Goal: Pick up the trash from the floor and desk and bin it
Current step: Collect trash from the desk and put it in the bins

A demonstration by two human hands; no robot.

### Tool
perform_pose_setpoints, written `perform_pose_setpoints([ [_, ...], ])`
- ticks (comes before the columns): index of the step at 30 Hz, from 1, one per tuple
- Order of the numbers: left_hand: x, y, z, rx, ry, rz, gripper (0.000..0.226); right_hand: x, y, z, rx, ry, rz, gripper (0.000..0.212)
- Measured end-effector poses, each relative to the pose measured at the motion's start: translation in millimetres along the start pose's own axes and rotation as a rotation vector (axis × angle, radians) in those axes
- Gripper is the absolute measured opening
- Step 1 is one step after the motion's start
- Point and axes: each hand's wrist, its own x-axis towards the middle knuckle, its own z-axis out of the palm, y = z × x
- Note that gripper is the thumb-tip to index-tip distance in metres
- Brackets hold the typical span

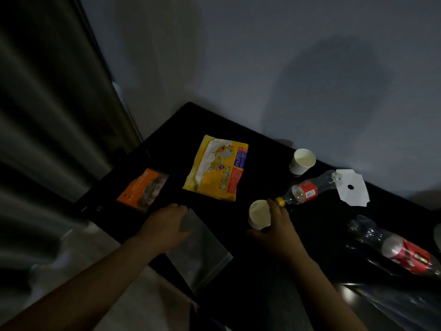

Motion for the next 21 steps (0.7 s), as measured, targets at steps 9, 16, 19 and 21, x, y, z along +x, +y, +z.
perform_pose_setpoints([
  [9, 36, -25, 29, -0.014, -0.119, -0.106, 0.052, 27, 10, 28, -0.059, 0.077, 0.057, 0.101],
  [16, 66, -40, 43, 0.032, -0.178, -0.113, 0.070, 41, 12, 35, -0.191, 0.287, 0.117, 0.099],
  [19, 77, -44, 47, 0.021, -0.200, -0.115, 0.075, 46, 14, 40, -0.134, 0.232, 0.151, 0.103],
  [21, 83, -46, 50, 0.024, -0.201, -0.095, 0.074, 52, 14, 44, -0.101, 0.211, 0.157, 0.101],
])
